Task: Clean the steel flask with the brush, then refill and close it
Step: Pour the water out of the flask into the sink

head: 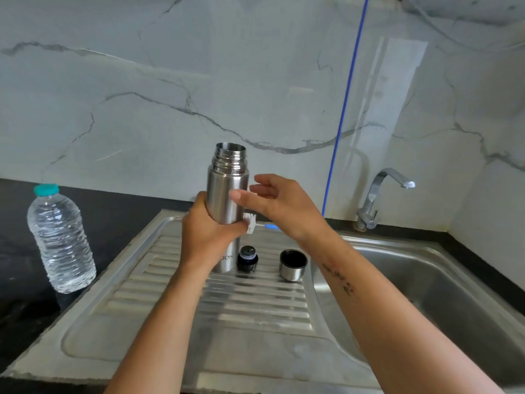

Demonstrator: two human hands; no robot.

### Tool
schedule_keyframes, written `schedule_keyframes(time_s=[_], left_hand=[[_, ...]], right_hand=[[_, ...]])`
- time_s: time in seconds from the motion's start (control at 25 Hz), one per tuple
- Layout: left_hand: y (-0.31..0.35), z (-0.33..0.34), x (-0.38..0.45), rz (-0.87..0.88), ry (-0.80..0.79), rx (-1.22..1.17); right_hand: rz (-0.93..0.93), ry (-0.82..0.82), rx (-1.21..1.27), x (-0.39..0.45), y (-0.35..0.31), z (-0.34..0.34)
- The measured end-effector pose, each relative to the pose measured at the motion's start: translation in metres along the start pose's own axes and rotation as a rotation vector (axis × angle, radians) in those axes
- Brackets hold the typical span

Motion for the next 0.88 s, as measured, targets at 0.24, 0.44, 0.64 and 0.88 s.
schedule_keyframes(time_s=[0.24, 0.44, 0.64, 0.88], left_hand=[[0.033, 0.107, -0.031, 0.013, -0.232, -0.044], [0.063, 0.171, -0.043, 0.141, -0.487, 0.021], [0.008, 0.202, -0.062, 0.091, -0.743, 0.244], [-0.037, 0.229, -0.115, 0.397, -1.13, 0.662]], right_hand=[[-0.027, 0.163, 0.004, -0.039, 0.009, -0.067], [-0.04, 0.313, -0.008, -0.07, 0.036, -0.137], [0.016, 0.387, -0.164, -0.097, 0.1, -0.182], [0.167, 0.311, -0.34, -0.111, 0.187, -0.194]])
Point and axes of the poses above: each hand's wrist, its own x-axis towards the middle knuckle, its own z-axis out of the palm, y = z × x, the point moved 9 cm from there along x, towards the middle knuckle, and after that the axes turned 5 degrees about -y, right-handed, at the moved point
